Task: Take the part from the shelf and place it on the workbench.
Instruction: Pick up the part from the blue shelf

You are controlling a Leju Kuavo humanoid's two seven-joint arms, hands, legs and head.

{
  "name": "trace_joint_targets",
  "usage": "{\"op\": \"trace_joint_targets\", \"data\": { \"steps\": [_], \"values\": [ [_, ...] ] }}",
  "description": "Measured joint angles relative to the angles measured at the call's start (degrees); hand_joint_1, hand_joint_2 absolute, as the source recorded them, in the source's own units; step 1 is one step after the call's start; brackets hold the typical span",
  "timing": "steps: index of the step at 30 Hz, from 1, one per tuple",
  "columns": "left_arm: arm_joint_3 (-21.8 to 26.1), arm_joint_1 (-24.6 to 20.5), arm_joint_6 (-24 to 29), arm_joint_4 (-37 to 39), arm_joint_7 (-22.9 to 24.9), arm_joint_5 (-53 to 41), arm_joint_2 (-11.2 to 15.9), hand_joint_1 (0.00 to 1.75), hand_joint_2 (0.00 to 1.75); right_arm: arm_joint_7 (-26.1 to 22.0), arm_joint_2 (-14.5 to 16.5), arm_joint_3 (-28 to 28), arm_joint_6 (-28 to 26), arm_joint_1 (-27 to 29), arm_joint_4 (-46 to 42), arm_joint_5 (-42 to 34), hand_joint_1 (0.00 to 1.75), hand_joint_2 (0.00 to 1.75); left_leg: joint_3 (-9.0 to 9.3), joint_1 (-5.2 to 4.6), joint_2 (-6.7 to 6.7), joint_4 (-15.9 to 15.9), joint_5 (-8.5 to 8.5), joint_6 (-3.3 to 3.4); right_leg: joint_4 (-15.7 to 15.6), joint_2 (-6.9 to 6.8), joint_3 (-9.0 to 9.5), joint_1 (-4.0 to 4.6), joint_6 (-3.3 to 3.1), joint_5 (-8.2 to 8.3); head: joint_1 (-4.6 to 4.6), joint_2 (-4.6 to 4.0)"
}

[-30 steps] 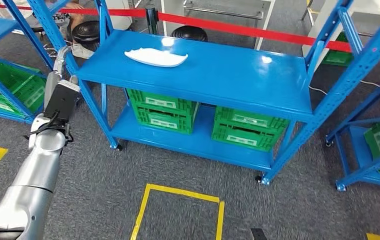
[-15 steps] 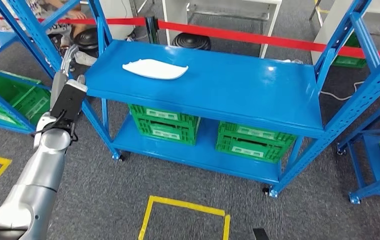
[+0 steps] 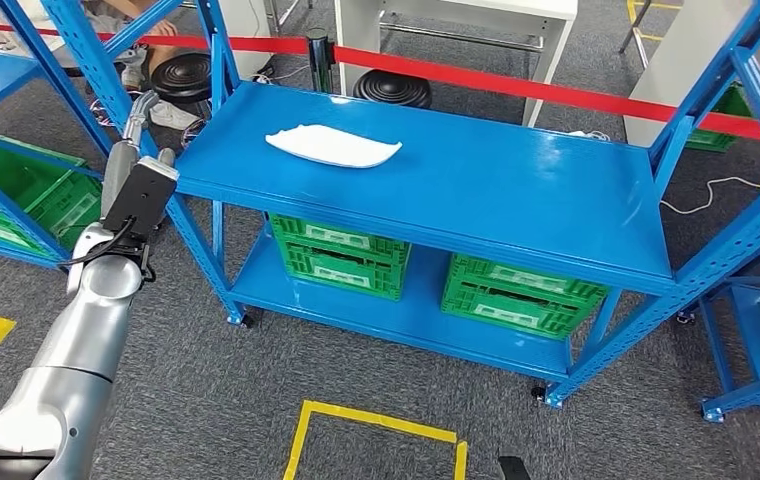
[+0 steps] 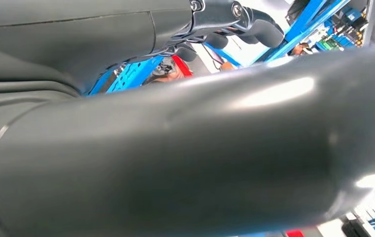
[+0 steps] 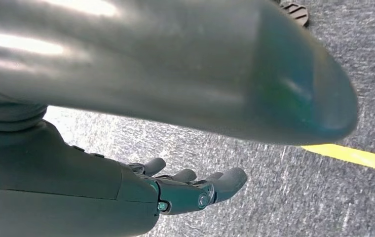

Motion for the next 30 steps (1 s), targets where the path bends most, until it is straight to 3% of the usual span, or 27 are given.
{"op": "trace_joint_targets", "data": {
  "steps": [3,8,19,22,25,27,30],
  "values": [
    [-0.06,-0.14,-0.03,-0.01,0.11,-0.04,-0.08,0.00,0.00,-0.16,0.00,0.00,0.00,-0.05,0.00,0.01,0.00,0.00,0.02,-0.12,0.01,0.01,-0.15,0.41,-0.42,0.00,0.18,-0.05,0.24,0.07,0.02,0.00],
    [-0.08,-0.18,-0.03,-0.01,0.16,-0.07,-0.10,0.00,0.00,-0.21,0.00,0.00,0.00,-0.03,0.00,0.01,0.00,0.00,0.02,-0.30,0.06,0.07,-0.16,0.70,-0.68,0.00,0.26,-0.33,2.09,0.14,0.00,0.01],
    [-0.72,-0.59,-0.82,-0.07,1.01,-1.27,-0.28,0.00,0.00,-0.28,0.00,-0.02,-0.37,-0.02,0.00,0.02,0.00,0.00,0.06,-0.31,0.08,0.12,-0.06,0.68,-0.34,0.00,0.10,-0.30,2.31,0.14,-0.01,0.00],
    [-0.73,-1.36,-1.50,-0.09,1.08,-1.35,-0.34,0.00,0.00,-0.30,0.00,-0.08,-0.37,-0.03,0.00,-0.03,0.00,0.00,-0.02,-0.53,0.07,0.32,-0.28,1.01,-0.48,-0.01,0.15,-0.53,2.64,0.12,-0.03,0.00],
    [-0.80,-2.31,-1.82,-0.07,0.92,-1.76,-0.55,0.00,0.00,-0.30,0.01,-0.16,-0.37,-0.04,0.00,-0.21,0.00,0.00,0.23,-0.51,0.05,-0.35,-0.65,1.85,0.23,-0.05,0.18,-0.61,3.22,0.71,-0.03,0.00],
    [-0.90,-2.84,-1.81,-0.04,0.76,-1.96,-0.97,0.00,0.00,-0.30,0.01,-0.27,-0.37,-0.06,0.00,-0.39,0.00,0.00,1.13,-0.32,0.06,-0.98,-0.98,2.63,2.58,-0.04,-0.86,-0.68,3.37,0.08,0.15,0.00],
    [-1.10,-3.42,-1.78,0.17,0.57,-2.15,-1.68,0.00,0.00,-0.23,0.02,-0.44,-0.37,-0.09,0.01,-0.51,0.00,0.00,1.95,-0.34,0.06,-1.05,-1.30,3.04,11.99,-0.02,-6.39,-0.75,3.28,-4.30,0.56,0.01]
  ]
}}
